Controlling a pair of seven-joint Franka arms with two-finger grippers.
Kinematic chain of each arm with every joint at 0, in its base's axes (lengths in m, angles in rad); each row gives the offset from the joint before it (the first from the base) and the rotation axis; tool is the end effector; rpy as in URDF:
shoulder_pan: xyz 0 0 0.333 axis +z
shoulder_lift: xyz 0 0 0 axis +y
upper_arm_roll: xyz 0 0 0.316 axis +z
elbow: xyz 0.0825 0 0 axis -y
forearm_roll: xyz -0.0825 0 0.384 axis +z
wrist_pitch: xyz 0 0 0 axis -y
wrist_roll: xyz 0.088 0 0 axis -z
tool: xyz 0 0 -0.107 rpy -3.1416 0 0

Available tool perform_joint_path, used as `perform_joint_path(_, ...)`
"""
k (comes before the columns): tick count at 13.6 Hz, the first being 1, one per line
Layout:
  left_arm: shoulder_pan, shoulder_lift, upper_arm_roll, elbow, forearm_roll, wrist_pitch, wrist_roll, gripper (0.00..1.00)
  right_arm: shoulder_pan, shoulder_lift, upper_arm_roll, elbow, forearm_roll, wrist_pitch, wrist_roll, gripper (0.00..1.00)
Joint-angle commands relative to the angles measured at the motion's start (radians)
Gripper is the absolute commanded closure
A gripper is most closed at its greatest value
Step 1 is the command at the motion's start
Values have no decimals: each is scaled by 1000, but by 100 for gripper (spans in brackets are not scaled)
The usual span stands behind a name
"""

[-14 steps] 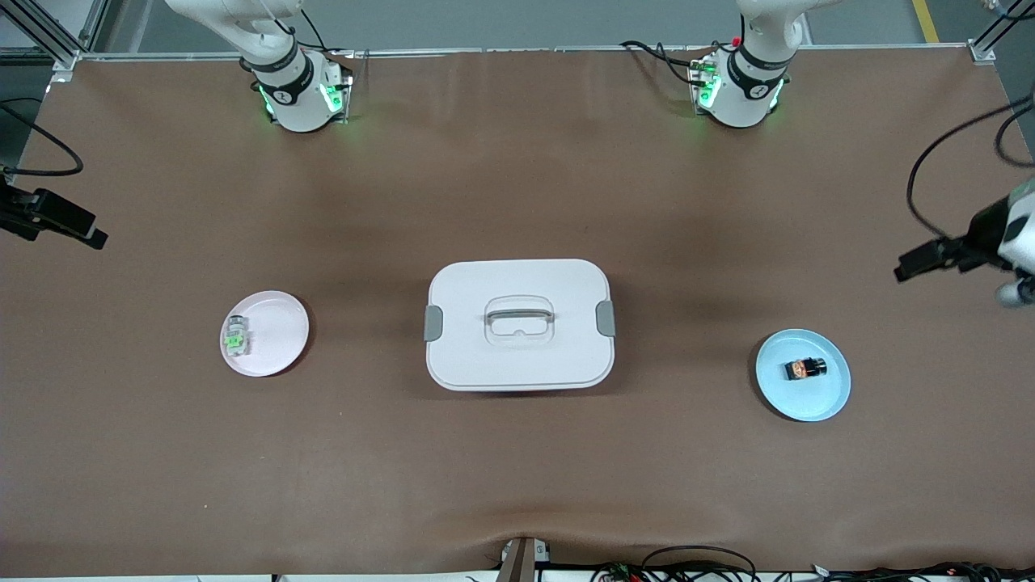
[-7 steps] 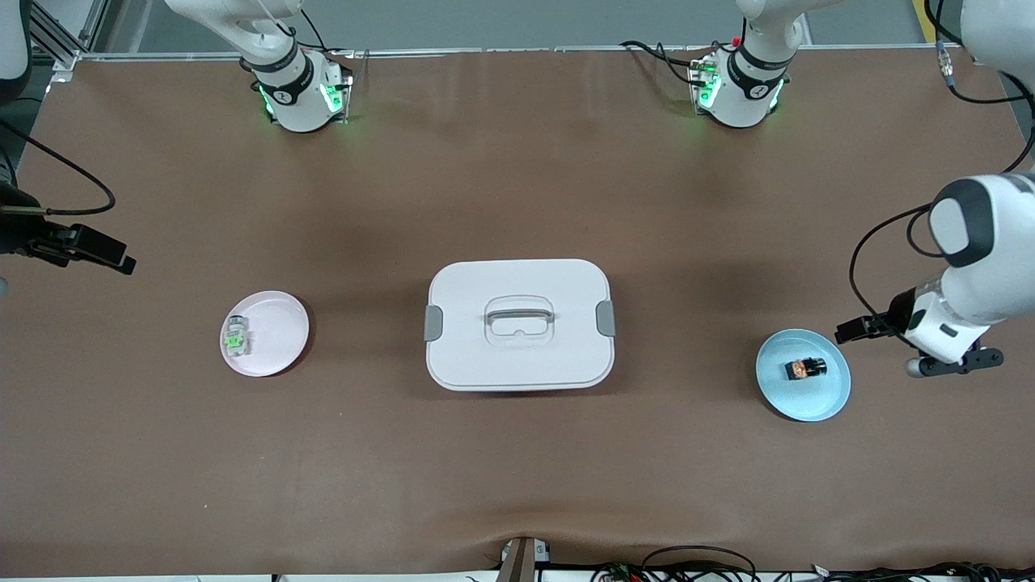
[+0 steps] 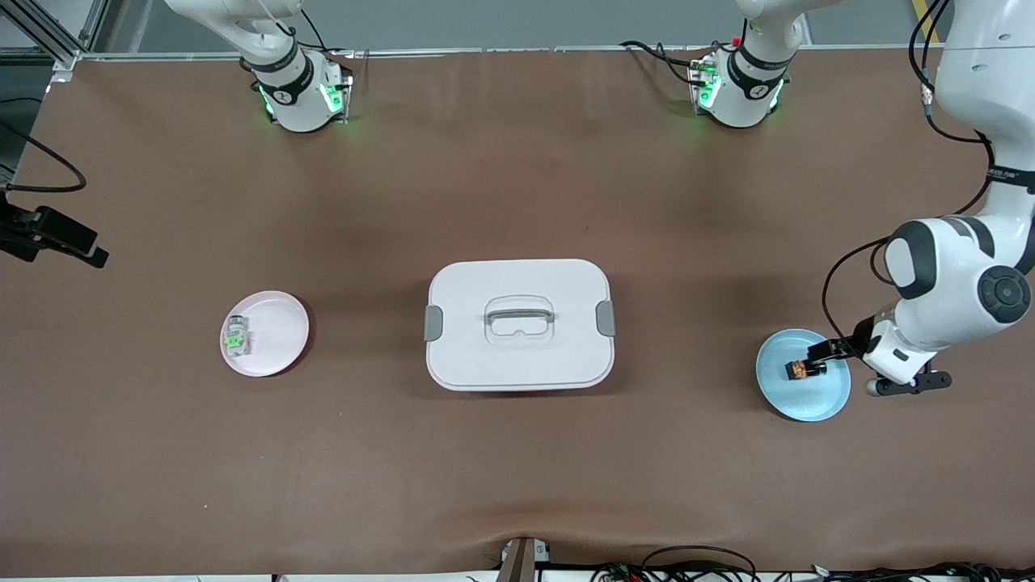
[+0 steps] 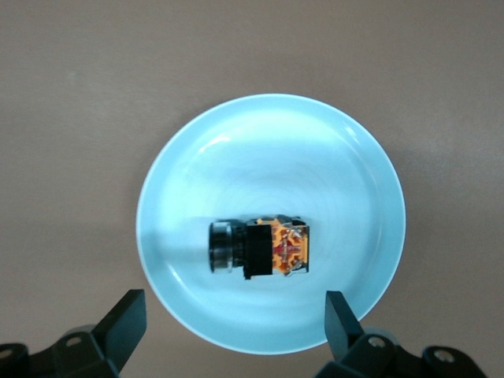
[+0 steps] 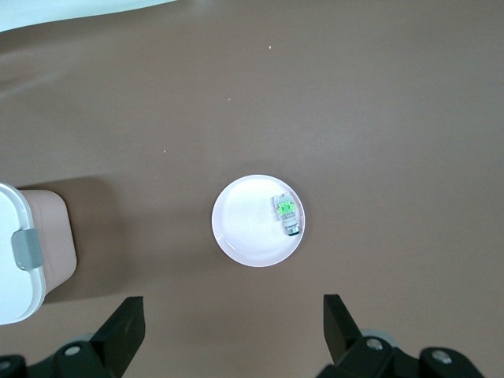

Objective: Transfer orange switch to right arm and place
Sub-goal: 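Lower the left gripper and grasp the orange switch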

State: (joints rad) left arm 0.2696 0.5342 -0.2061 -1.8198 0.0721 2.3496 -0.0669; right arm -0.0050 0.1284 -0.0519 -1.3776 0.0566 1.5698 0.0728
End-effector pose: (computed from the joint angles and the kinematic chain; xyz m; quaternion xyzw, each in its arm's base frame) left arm 0.6486 0.0518 0.2496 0.9982 0.0541 0.0041 0.0264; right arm 0.5942 -0.0255 0.6421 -0.9972 0.0635 -0.0318 0.0252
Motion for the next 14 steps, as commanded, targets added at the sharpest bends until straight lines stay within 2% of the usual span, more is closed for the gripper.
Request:
perform_joint_path(1,-15,33,-2,13,60,28,-19,0,-4,-9,4,6,6,-7,-11,0)
perform_joint_path(6,-20,82,-1,20,64,89,-24,0,-10,5,0,-4,0,-14,-13,0)
perform_joint_path(14,-21,139,-1,53,66,106,-34,0,-1,14,4,-3,-26,19,-11,0)
